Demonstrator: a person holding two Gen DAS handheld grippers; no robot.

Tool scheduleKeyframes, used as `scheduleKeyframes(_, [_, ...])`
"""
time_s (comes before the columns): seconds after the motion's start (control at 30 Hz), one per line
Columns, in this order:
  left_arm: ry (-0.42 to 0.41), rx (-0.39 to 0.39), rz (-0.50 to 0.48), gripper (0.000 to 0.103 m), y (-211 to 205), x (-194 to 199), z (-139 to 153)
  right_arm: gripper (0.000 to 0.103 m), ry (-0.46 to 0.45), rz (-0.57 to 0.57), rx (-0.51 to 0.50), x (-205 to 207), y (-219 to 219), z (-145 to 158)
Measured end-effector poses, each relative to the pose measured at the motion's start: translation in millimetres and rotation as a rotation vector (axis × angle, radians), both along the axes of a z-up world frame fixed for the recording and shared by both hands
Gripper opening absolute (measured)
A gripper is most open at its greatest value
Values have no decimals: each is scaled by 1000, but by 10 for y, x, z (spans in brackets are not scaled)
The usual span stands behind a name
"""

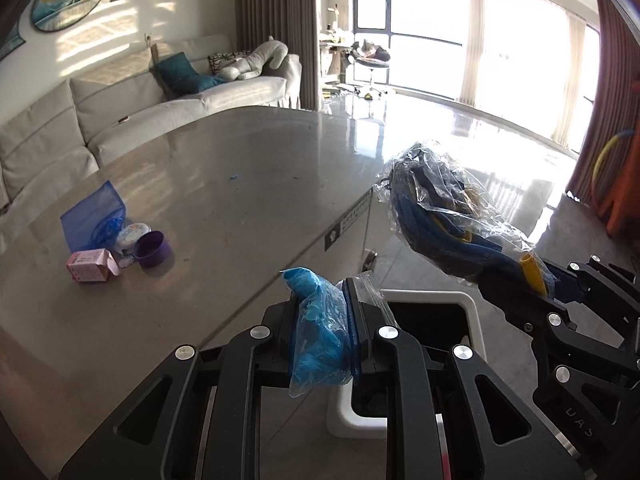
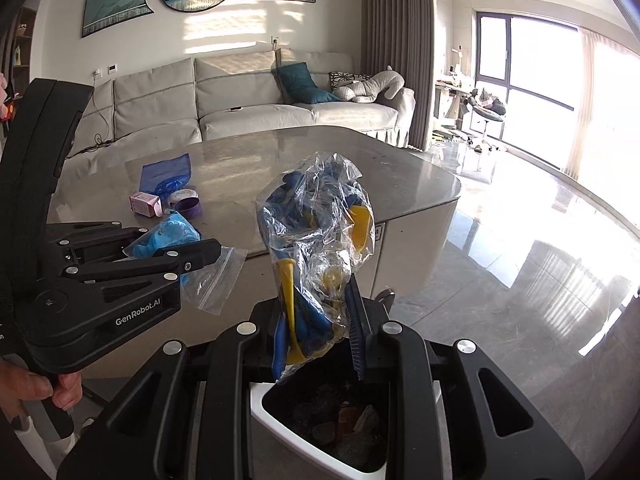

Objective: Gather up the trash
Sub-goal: 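Carry glove bag and packet over the white bin and open both tools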

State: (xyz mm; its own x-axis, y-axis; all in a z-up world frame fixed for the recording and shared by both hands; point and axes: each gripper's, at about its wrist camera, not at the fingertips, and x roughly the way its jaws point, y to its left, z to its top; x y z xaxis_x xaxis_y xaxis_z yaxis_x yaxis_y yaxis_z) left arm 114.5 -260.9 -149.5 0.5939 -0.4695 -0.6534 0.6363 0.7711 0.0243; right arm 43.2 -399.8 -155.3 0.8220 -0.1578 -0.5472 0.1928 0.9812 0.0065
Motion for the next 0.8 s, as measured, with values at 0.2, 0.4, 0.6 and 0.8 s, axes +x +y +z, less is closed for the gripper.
scheduleKeyframes(0.2, [12,18,-67,18,-306,-177,-104,26,15,-48,13,-181,-126,-151])
scheduleKeyframes(0.4, [30,46,-111,18,-547,-268,-273,27,43,-90,50,-283,-262,-341])
scheduleKeyframes(0.6, [68,77,-145,18,-706,-284,-523,27,80,-113,76,-288,-350,-546])
scheduleKeyframes(0.8, [108,102,-160,19,-801,-232,-739,27,121,-119,97,-199,-373,-734])
